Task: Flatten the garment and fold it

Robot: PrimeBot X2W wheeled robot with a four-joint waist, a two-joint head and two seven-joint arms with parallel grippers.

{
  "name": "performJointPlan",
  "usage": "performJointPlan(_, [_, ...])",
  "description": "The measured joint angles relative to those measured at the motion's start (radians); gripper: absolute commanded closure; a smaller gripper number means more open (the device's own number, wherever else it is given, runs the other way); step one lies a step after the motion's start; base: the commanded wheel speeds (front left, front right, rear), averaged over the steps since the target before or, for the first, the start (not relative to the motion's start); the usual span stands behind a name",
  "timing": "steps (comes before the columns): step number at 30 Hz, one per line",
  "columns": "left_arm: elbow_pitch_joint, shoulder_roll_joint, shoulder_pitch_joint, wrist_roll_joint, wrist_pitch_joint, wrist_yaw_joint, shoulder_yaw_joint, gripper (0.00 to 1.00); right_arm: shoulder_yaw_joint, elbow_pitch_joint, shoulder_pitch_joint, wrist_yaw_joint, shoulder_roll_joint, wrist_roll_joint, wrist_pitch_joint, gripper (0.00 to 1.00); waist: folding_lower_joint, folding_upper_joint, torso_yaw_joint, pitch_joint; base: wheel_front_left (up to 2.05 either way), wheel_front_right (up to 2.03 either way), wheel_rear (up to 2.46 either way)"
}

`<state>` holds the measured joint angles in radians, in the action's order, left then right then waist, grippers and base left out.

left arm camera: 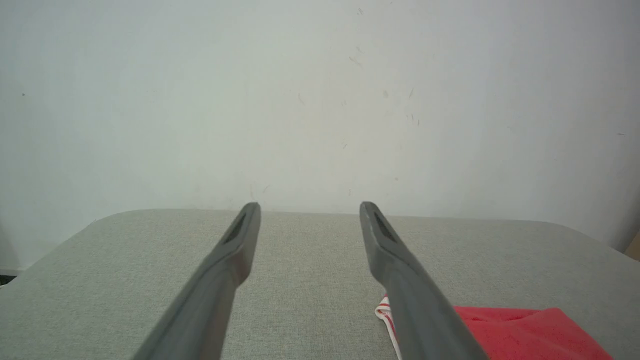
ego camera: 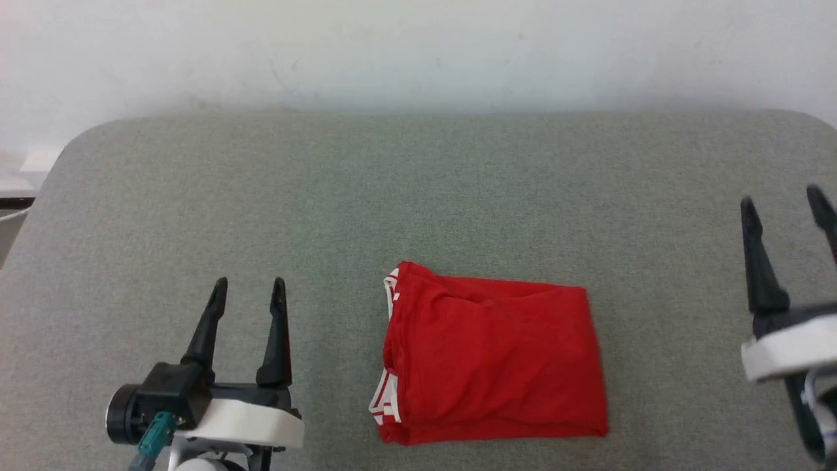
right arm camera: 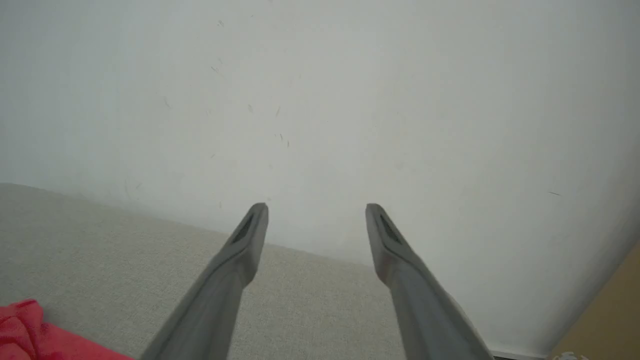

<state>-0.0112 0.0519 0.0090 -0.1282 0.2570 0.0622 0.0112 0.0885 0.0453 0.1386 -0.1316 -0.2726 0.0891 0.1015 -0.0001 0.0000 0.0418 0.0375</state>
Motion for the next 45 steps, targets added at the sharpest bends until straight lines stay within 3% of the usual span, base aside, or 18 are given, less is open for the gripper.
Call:
performJointPlan(4, [0.003, -0.001, 0.004, 0.005, 0.000, 0.000, 0.012, 0.00, 0.037, 0.065, -0.130, 0.000, 0.110, 0.012, 0.030, 0.00, 0.0000, 0.0000, -0.007, -0.004, 0.00, 0.00, 0.00])
performJointPlan(8, [0.004, 0.000, 0.029, -0.002, 0.000, -0.002, 0.011, 0.00, 0.019, 0.103, -0.214, 0.000, 0.165, 0.009, 0.050, 0.00, 0.0000, 0.0000, -0.017, -0.006, 0.00, 0.00, 0.00])
performJointPlan(19, [0.002, 0.000, 0.033, 0.026, 0.000, -0.001, 0.016, 0.00, 0.007, 0.129, -0.242, 0.000, 0.180, 0.020, 0.016, 0.00, 0.0000, 0.0000, -0.013, 0.011, 0.00, 0.00, 0.00])
performJointPlan(25, [-0.002, 0.000, 0.015, 0.023, 0.000, -0.001, 0.021, 0.00, -0.049, 0.138, -0.220, 0.000, 0.117, 0.170, -0.169, 0.00, 0.0001, 0.0001, -0.004, 0.057, 0.00, 0.00, 0.00])
performJointPlan(28, [-0.001, 0.000, -0.004, 0.023, 0.000, -0.001, 0.025, 0.00, -0.074, 0.107, -0.195, 0.000, 0.078, 0.289, -0.354, 0.00, 0.0002, 0.0000, 0.001, 0.088, 0.00, 0.00, 0.00])
performJointPlan(34, [0.012, -0.001, -0.057, 0.023, 0.000, 0.008, 0.053, 0.00, -0.076, 0.035, -0.132, 0.000, 0.080, 0.508, -0.608, 0.00, 0.0003, 0.0000, 0.021, 0.156, 0.00, 0.00, 0.00])
performJointPlan(40, [0.018, 0.000, -0.082, 0.022, 0.000, 0.007, 0.071, 0.00, -0.071, -0.095, -0.068, 0.000, 0.094, 0.563, -0.735, 0.00, 0.0003, 0.0001, 0.065, 0.205, 0.00, 0.00, 0.00])
performJointPlan(45, [0.024, 0.000, -0.096, 0.022, 0.000, 0.007, 0.075, 0.00, -0.135, -0.161, -0.013, 0.000, 0.089, 0.567, -0.742, 0.01, 0.0002, 0.0000, 0.105, 0.229, 0.00, 0.00, 0.00])
